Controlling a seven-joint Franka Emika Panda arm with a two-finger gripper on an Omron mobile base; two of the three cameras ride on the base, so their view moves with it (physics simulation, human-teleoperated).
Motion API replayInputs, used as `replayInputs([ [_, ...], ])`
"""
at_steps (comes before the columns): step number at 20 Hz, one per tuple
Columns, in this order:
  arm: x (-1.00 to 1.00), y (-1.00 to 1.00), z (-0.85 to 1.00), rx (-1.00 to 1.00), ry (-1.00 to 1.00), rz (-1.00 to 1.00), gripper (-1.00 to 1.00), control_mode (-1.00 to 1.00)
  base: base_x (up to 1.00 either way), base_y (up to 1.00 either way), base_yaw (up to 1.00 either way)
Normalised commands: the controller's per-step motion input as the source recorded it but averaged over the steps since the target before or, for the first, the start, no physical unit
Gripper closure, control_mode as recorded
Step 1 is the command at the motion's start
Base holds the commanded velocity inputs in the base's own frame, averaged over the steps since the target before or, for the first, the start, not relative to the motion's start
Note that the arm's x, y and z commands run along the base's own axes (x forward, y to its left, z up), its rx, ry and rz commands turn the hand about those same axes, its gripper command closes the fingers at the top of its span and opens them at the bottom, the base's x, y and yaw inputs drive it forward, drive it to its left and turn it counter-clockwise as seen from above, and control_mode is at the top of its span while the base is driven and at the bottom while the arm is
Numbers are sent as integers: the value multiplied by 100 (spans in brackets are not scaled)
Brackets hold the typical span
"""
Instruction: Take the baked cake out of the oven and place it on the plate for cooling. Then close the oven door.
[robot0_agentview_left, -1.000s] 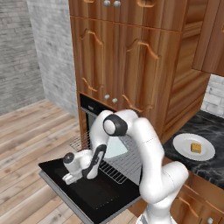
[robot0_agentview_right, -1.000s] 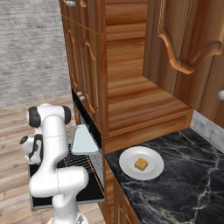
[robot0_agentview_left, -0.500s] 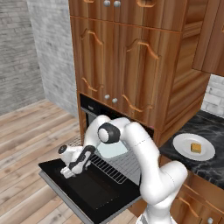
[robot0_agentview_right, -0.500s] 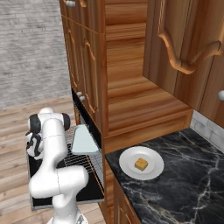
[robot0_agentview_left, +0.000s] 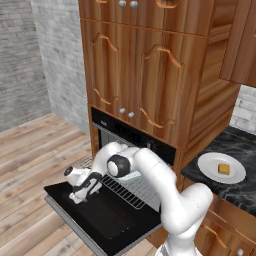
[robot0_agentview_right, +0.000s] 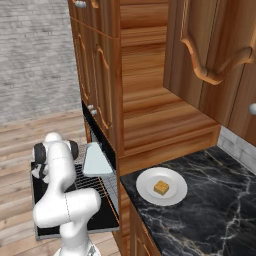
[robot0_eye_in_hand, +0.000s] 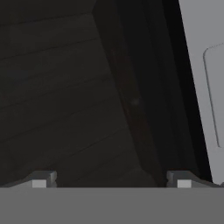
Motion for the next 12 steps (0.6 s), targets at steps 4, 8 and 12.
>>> replayInputs([
  [4, 30, -11, -37, 0, 0, 0, -100, -100, 0, 0, 0],
  [8, 29, -29, -28, 0, 0, 0, -100, -100, 0, 0, 0],
  [12, 33, -56, -9, 0, 0, 0, -100, -100, 0, 0, 0],
])
